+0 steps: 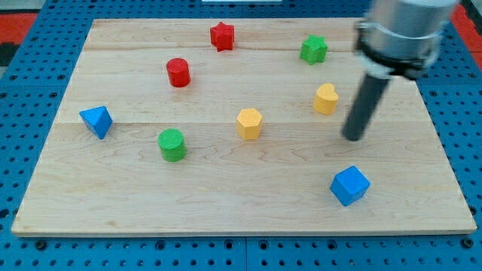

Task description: Slide the yellow heart to the center right of the board

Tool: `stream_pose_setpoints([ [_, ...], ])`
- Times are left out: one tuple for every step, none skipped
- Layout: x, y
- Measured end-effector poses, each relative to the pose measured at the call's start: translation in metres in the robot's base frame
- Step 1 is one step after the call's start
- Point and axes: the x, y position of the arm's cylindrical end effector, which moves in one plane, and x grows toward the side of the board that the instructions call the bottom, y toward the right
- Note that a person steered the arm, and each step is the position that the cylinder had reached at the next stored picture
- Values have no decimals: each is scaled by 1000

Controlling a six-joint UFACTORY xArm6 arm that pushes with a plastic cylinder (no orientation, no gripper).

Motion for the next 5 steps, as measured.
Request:
stream_pose_setpoints([
  [-7,-51],
  [-29,-51],
  [-38,-47],
  [-51,-43],
  [-59,-44],
])
